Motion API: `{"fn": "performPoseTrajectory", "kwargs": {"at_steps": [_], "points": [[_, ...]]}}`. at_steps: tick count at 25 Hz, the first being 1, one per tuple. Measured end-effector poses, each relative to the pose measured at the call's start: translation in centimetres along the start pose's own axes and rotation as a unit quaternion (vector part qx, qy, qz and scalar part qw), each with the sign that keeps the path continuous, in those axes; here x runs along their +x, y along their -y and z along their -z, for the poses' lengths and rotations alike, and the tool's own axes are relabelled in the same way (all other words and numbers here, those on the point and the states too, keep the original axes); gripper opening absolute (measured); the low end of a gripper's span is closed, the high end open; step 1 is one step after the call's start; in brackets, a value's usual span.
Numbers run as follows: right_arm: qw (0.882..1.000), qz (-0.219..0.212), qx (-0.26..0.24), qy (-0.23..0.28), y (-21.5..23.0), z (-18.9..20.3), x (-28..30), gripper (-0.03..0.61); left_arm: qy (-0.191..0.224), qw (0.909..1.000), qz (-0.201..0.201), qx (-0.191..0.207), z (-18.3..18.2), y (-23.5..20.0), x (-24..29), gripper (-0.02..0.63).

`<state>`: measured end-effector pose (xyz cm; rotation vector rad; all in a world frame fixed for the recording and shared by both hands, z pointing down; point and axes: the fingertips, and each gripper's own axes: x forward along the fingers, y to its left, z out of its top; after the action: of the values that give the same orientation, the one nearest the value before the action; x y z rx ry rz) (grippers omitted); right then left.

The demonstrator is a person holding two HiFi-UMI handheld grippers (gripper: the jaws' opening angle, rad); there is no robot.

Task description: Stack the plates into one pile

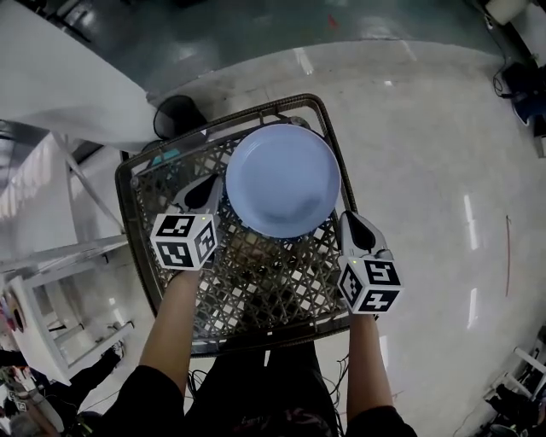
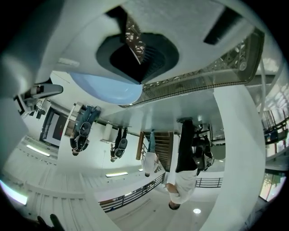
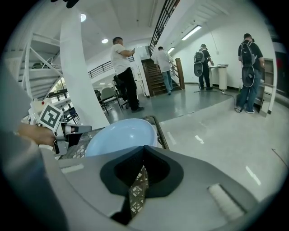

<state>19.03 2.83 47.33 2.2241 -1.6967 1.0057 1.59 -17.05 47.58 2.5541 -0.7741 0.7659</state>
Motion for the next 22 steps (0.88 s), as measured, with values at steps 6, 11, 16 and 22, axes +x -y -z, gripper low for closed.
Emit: {"fn": "performPoseTrajectory", "kwargs": {"at_steps": [6, 11, 16, 22], "points": [[1.0, -0.002, -0.013, 0.019, -0.8, -1.7, -0.9, 0.005, 0.017, 0.9998, -0.007, 0.003, -0.4, 0.5, -2.2, -0.003], [0.999, -0.011, -0.023, 0.035, -2.1, -3.4, -2.5, 0.006, 0.041, 0.9991, -0.013, 0.001, -2.2, 0.7, -4.6, -0.003], [0.998, -0.014, -0.033, 0.055, -3.4, -5.1, -4.3, 0.005, 0.064, 0.9977, -0.019, 0.01, -4.1, 0.8, -7.0, -0.003], [0.995, -0.021, -0.049, 0.081, -5.3, -7.1, -6.6, 0.005, 0.09, 0.9956, -0.022, 0.015, -6.1, 1.5, -10.0, -0.002]]}}
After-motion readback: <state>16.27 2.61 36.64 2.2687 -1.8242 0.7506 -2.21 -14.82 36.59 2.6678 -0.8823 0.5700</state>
